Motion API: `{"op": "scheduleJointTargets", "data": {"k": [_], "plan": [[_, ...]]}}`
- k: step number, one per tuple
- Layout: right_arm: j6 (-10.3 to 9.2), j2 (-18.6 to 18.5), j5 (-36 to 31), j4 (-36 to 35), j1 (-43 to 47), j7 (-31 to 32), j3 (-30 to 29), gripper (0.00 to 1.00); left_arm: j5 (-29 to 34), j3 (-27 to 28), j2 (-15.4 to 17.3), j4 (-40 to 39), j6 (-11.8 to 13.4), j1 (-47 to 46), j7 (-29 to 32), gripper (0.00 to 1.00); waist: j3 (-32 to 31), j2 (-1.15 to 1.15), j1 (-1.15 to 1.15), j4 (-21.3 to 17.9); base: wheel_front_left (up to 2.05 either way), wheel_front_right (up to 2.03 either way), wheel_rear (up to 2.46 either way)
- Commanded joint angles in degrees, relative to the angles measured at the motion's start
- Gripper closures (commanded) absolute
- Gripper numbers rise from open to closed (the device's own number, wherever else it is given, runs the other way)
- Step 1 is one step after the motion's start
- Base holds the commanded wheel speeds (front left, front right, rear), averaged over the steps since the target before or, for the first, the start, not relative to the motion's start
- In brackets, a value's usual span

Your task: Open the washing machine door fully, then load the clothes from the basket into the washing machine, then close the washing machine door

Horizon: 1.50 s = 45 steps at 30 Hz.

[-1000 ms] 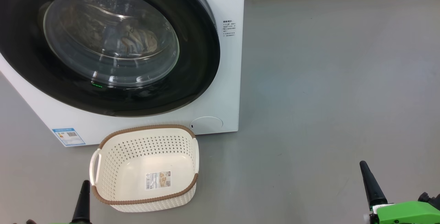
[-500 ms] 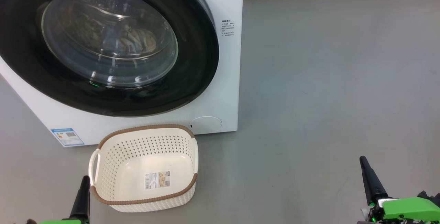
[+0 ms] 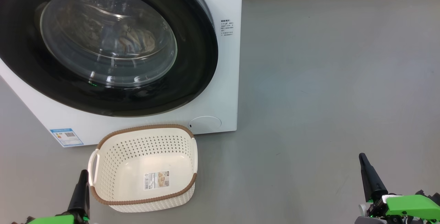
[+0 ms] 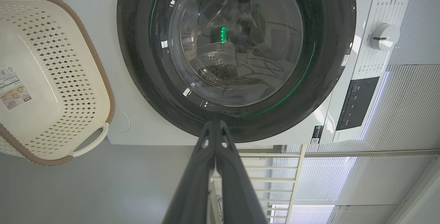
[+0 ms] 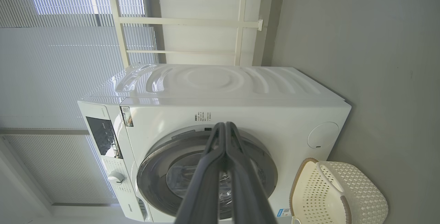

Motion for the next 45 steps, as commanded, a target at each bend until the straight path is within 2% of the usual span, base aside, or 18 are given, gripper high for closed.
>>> {"op": "scheduleJointTargets", "data": {"k": [1, 45], "plan": [[-0.08, -0.1, 0.5, -1.4, -2.1, 0.2, 0.9, 1.0, -0.2, 1.9, 0.9, -0.8, -0.6, -2.3, 0.4, 1.0, 0.0, 0.0, 0.0, 0.0, 0.0, 0.0, 0.0], [-0.08, 0.1, 0.3, -1.4, -2.2, 0.5, 0.6, 1.0, -0.2, 1.9, 0.9, -0.8, -0.6, -2.3, 0.4, 1.0, 0.0, 0.0, 0.0, 0.0, 0.0, 0.0, 0.0]]}}
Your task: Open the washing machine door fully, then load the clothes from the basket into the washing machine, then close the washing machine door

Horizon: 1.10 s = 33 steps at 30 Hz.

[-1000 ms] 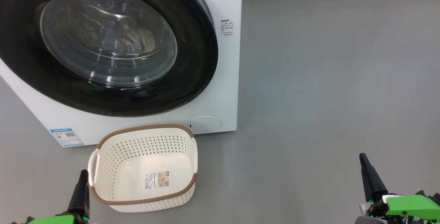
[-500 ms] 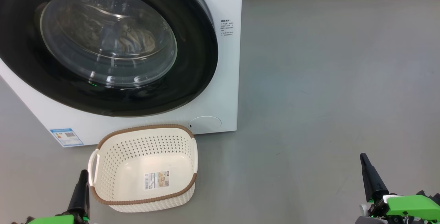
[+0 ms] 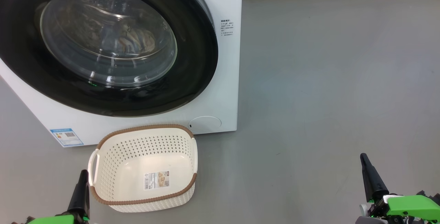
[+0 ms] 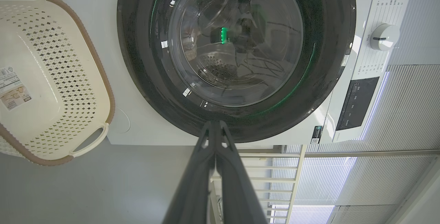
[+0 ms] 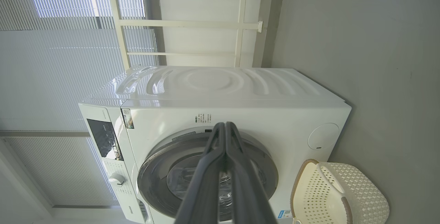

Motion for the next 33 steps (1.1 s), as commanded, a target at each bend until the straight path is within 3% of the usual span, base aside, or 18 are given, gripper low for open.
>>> {"op": "scheduleJointTargets", "data": {"k": [1, 33], "plan": [[-0.08, -0.1, 0.3, -1.4, -2.2, 0.3, 1.2, 1.0, -0.2, 1.8, 0.9, -0.8, -0.6, -2.3, 0.4, 1.0, 0.0, 0.0, 0.0, 0.0, 0.0, 0.0, 0.0], [-0.08, 0.0, 0.2, -1.4, -2.2, 0.4, 1.1, 1.0, -0.2, 1.8, 0.9, -0.8, -0.6, -2.3, 0.4, 1.0, 0.0, 0.0, 0.0, 0.0, 0.0, 0.0, 0.0]]}}
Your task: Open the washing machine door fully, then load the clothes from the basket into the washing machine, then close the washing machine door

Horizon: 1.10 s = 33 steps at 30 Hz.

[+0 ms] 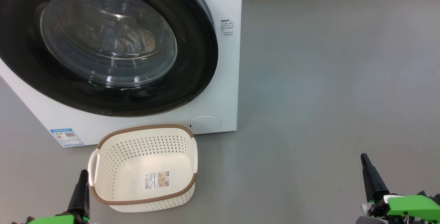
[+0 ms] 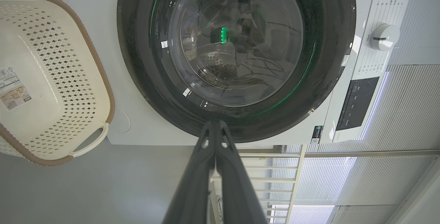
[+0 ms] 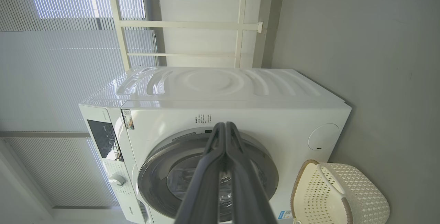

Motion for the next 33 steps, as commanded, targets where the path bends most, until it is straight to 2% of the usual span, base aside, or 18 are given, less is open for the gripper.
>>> {"op": "scheduleJointTargets", "data": {"k": [1, 33], "plan": [[-0.08, -0.1, 0.2, -1.4, -2.2, 0.4, 1.3, 1.0, -0.2, 1.8, 0.9, -0.8, -0.6, -2.3, 0.4, 1.0, 0.0, 0.0, 0.0, 0.0, 0.0, 0.0, 0.0], [-0.08, 0.0, 0.1, -1.4, -2.2, 0.5, 1.2, 1.0, -0.2, 1.8, 0.9, -0.8, -0.6, -2.3, 0.4, 1.0, 0.0, 0.0, 0.0, 0.0, 0.0, 0.0, 0.0]]}}
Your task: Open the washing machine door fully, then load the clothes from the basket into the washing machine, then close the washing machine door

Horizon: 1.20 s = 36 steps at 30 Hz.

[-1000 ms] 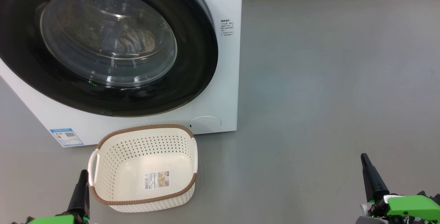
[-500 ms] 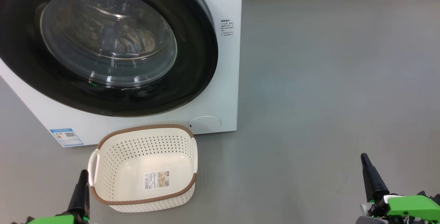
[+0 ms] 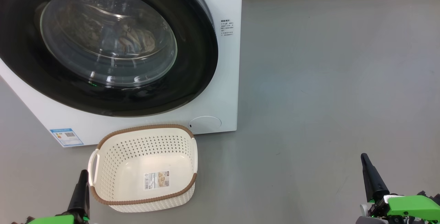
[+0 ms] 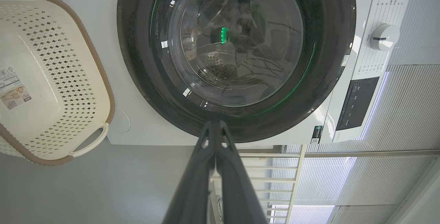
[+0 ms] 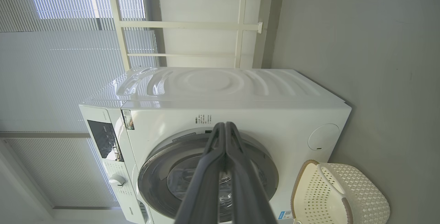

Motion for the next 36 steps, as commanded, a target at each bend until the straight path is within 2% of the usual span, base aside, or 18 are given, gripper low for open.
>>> {"op": "scheduleJointTargets", "data": {"k": [1, 36], "plan": [[-0.08, -0.1, 0.1, -1.4, -2.2, 0.5, 1.3, 1.0, -0.2, 1.8, 0.9, -0.8, -0.6, -2.3, 0.4, 1.0, 0.0, 0.0, 0.0, 0.0, 0.0, 0.0, 0.0], [-0.08, -0.1, 0.1, -1.4, -2.2, 0.5, 1.3, 1.0, -0.2, 1.8, 0.9, -0.8, -0.6, -2.3, 0.4, 1.0, 0.0, 0.0, 0.0, 0.0, 0.0, 0.0, 0.0]]}}
